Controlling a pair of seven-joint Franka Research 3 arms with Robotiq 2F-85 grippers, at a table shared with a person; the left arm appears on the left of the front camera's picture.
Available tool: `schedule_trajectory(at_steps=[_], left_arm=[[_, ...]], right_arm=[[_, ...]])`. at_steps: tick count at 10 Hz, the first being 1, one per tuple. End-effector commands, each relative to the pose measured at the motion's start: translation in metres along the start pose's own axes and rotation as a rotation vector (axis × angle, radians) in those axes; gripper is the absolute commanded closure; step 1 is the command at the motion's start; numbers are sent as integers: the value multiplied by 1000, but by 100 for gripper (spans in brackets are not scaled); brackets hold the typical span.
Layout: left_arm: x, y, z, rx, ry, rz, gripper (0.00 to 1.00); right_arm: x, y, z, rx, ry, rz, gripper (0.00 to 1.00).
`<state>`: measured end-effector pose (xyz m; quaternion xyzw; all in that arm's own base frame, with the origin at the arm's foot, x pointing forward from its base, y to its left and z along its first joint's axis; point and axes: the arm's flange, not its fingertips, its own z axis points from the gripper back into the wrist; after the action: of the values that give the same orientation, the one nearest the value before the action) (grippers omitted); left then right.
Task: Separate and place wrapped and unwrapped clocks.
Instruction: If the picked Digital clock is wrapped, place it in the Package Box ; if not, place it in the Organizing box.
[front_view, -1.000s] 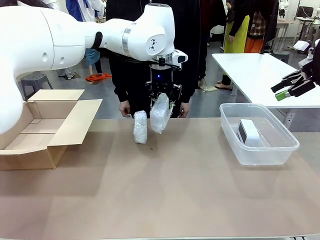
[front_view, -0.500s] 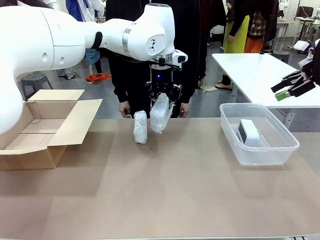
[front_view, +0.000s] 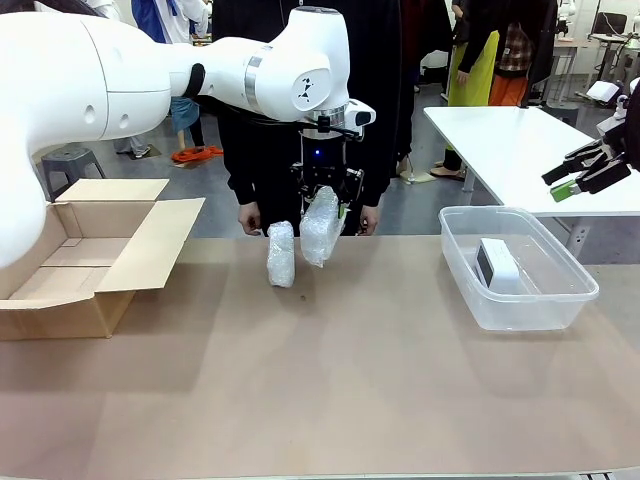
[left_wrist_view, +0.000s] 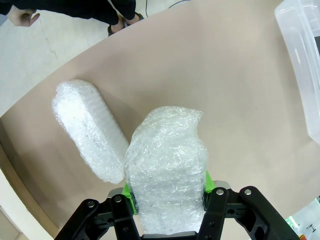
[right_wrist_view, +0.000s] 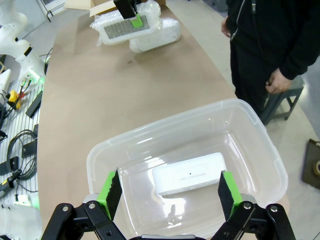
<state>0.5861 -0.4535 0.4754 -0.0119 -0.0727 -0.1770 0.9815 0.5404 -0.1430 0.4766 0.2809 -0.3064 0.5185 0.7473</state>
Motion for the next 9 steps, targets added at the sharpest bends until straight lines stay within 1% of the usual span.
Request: schedule_trajectory(at_steps=[1,7,8,9], left_arm=[[1,0,5,-1,-9,6,86],[1,0,5,-1,-9,6,86],[0,0,0,0,0,0,47],[-5,6,3,2,0,-1,47]], right_arm=[[1,1,-2,-10,5,-7,0],[1,1,-2,-10,5,-7,0],[1,1,-2,-10,5,-7,0],[1,1,-2,-10,5,-7,0]])
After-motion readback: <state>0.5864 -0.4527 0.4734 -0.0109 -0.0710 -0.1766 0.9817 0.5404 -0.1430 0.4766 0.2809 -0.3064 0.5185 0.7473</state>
